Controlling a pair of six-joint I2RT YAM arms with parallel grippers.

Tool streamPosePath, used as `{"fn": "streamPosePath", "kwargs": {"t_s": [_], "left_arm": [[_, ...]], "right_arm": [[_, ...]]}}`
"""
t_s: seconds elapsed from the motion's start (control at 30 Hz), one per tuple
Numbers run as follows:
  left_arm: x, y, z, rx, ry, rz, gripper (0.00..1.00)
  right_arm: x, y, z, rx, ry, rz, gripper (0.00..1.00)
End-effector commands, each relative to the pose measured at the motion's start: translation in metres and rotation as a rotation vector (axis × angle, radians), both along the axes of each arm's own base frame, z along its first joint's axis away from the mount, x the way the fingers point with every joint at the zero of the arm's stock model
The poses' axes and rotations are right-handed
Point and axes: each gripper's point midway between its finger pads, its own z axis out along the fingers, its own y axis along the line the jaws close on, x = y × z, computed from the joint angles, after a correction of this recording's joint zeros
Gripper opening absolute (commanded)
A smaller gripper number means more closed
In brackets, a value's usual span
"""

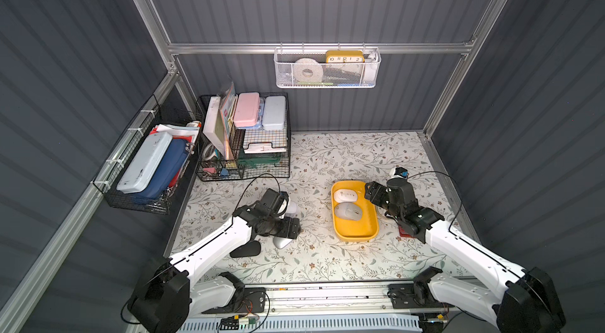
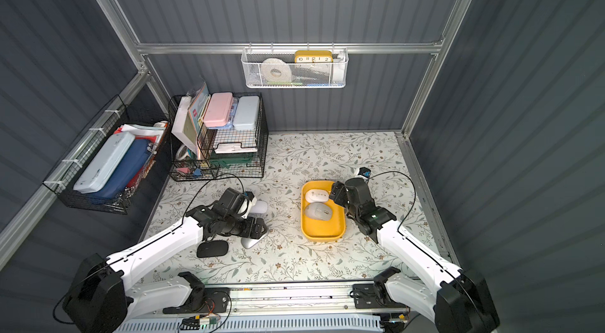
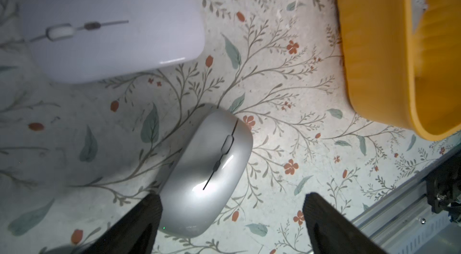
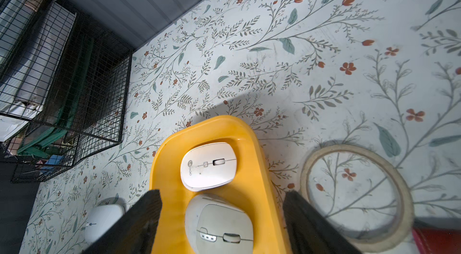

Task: Put the mouse in the storage box
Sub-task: Place the mouse in the storage box, then pick up the mouse from the center of the board.

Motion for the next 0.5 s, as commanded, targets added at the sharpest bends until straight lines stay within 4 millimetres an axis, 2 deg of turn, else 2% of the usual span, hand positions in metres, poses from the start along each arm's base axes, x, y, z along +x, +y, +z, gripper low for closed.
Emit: {"fn": "streamPosePath", "kwargs": {"t_s": [0.0, 0.3, 0.47], "left_arm": [[-0.008, 0.0, -0.011, -0.003, 0.083, 0.067, 0.94], [-0.017, 0.004, -0.03, 0.024, 0.142, 0.098, 0.95], [-0.013, 0.006, -0.032, 0.048, 0.127, 0.108, 0.95]], "right_arm": [[0.002, 0.001, 0.002, -0.006, -0.001, 0.018, 0.82], [0.0, -0.008, -0.006, 0.018, 0.019, -0.001, 0.82], [-0.001, -0.008, -0.007, 0.027, 0.027, 0.0, 0.82]]}}
